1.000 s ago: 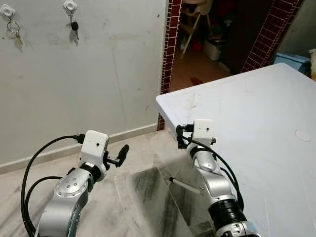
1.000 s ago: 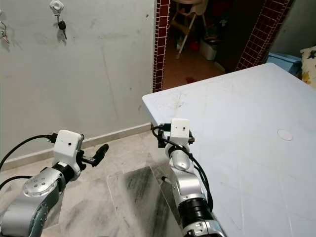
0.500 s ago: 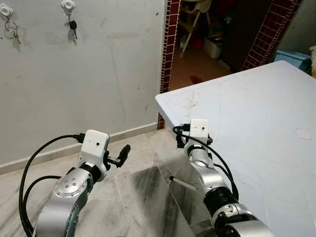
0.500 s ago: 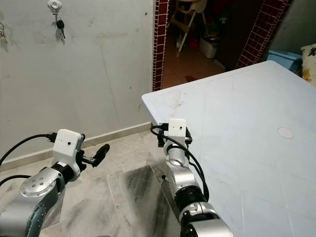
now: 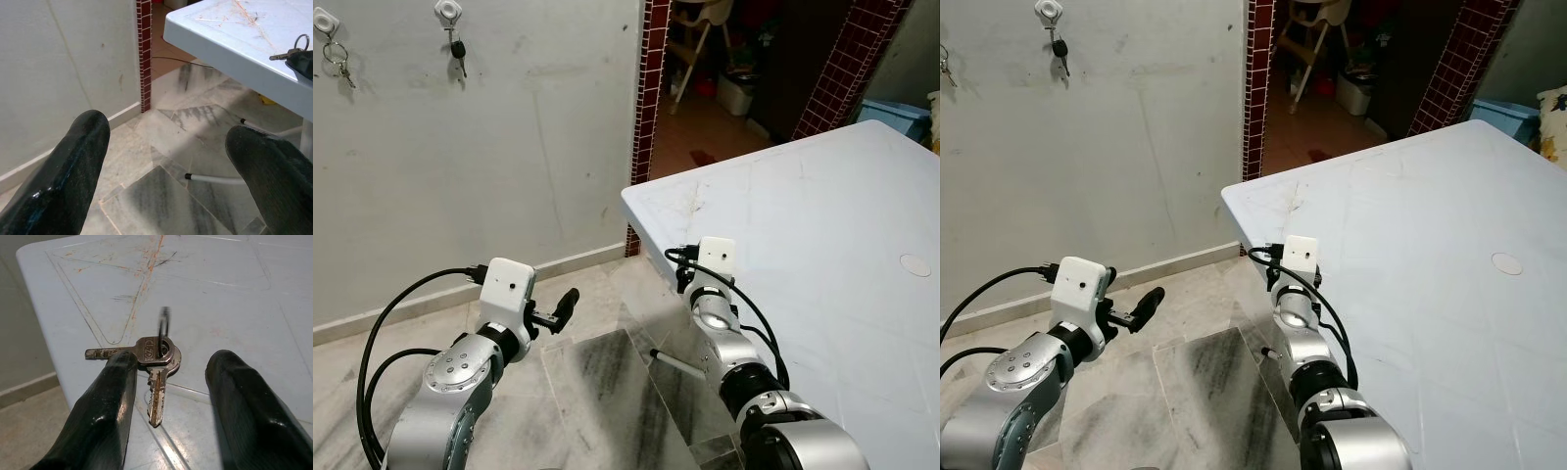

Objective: Hang keys on a hook

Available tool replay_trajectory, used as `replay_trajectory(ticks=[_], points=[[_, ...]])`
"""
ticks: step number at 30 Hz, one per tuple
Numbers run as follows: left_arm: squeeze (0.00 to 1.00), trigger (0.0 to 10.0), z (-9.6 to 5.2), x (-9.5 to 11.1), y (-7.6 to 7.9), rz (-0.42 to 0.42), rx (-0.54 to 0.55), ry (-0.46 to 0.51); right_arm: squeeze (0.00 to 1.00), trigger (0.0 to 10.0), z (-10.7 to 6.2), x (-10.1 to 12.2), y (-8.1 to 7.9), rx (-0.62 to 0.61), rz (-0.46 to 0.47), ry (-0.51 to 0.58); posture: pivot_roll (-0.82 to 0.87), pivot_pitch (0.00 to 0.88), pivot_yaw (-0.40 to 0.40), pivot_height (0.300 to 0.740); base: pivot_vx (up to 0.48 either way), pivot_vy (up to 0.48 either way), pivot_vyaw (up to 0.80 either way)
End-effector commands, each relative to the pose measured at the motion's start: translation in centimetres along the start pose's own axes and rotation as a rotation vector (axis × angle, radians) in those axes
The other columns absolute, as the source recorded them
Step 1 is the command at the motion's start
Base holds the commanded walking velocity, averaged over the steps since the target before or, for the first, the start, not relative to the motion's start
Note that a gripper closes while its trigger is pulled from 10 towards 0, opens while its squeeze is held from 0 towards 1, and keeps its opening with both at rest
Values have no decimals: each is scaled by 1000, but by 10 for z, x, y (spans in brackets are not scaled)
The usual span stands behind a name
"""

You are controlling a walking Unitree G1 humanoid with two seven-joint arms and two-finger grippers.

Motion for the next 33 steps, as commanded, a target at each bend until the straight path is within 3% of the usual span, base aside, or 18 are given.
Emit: replay_trajectory(ticks=[1,2,3,5,21,32,33], points=[[0,10000,0,5,4,2,-14,16,0,1373,2,1,2,-3,4,-6,318,61,-35,740,0,0,0],[0,10000,0,6,3,1,-13,17,0,1373,2,1,2,-3,4,-6,318,61,-35,740,0,0,0],[0,10000,1,7,3,3,-12,19,0,6510,2,1,2,-1,5,-6,318,61,-35,740,0,0,0],[0,10000,1,9,3,3,-11,28,0,10000,2,1,2,5,5,-5,317,64,-39,740,0,0,0],[0,10000,12,16,3,-27,14,70,0,10000,3,14,3,63,2,78,273,43,-67,740,0,0,0],[0,10000,14,15,4,-39,16,78,0,10000,1,12,-9,110,27,74,280,42,-73,740,0,0,0],[0,10000,13,15,4,-39,15,78,0,8196,1,12,-10,112,30,76,280,42,-73,740,0,0,0]])
Point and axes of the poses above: a point about 5 cm out from each wrist's last joint towards the gripper, its own z axis pointing out of the wrist towards the gripper, its own x axis along the axis of the wrist's last joint, y = z × x, the point moved 5 cm from there along z, pointing out of the wrist towards the gripper, and after that the axes turned 3 degrees about -z, right-handed, at the moved point
